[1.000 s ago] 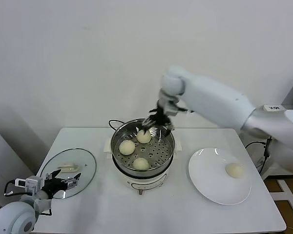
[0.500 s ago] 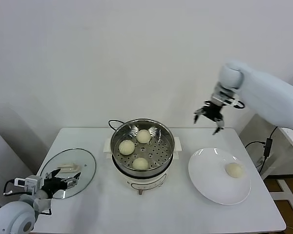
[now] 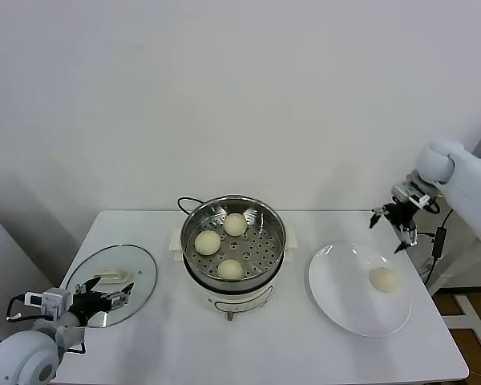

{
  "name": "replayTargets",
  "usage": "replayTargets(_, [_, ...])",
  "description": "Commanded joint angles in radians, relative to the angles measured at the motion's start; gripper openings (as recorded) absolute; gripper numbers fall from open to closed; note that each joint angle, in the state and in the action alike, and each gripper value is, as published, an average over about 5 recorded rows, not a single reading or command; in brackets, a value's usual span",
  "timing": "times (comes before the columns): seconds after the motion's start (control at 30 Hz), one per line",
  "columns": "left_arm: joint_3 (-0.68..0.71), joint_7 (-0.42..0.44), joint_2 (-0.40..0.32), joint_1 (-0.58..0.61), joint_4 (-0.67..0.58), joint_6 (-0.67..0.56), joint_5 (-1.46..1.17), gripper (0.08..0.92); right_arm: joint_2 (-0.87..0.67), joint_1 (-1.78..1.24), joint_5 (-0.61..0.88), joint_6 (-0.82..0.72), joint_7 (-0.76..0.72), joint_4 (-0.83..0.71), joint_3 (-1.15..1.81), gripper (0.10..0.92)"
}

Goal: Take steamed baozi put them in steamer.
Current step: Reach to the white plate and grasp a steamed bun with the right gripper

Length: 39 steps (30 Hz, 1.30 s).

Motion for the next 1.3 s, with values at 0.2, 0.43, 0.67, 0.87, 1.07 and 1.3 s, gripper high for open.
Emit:
replayTargets(0.2, [0.002,-0.001,-0.001,0.001,-0.004,0.001,0.000,0.823,-0.028,-0.263,-0.137,-0.047,0.094,-0.046,0.216,0.823])
replayTargets(0.43, [0.004,-0.002,-0.005,0.001,-0.004,0.002,0.001,0.823,-0.010,-0.313,-0.174,-0.048,0.115,-0.057,0.248,0.823])
replayTargets(0.67, [0.007,-0.003,-0.007,0.001,-0.005,0.003,0.001,0.823,0.008,-0.362,-0.219,-0.047,0.137,-0.074,0.298,0.823])
replayTargets(0.87, [0.010,-0.003,-0.008,0.002,-0.005,0.003,0.003,0.823,0.030,-0.394,-0.246,-0.050,0.181,-0.095,0.341,0.823])
replayTargets(1.07, [0.012,-0.003,-0.010,0.002,-0.007,0.003,0.004,0.823,0.052,-0.400,-0.255,-0.055,0.187,-0.111,0.354,0.768])
replayTargets(1.3, [0.010,-0.003,-0.010,0.008,-0.006,0.001,0.005,0.823,0.058,-0.403,-0.254,-0.059,0.167,-0.104,0.361,0.612])
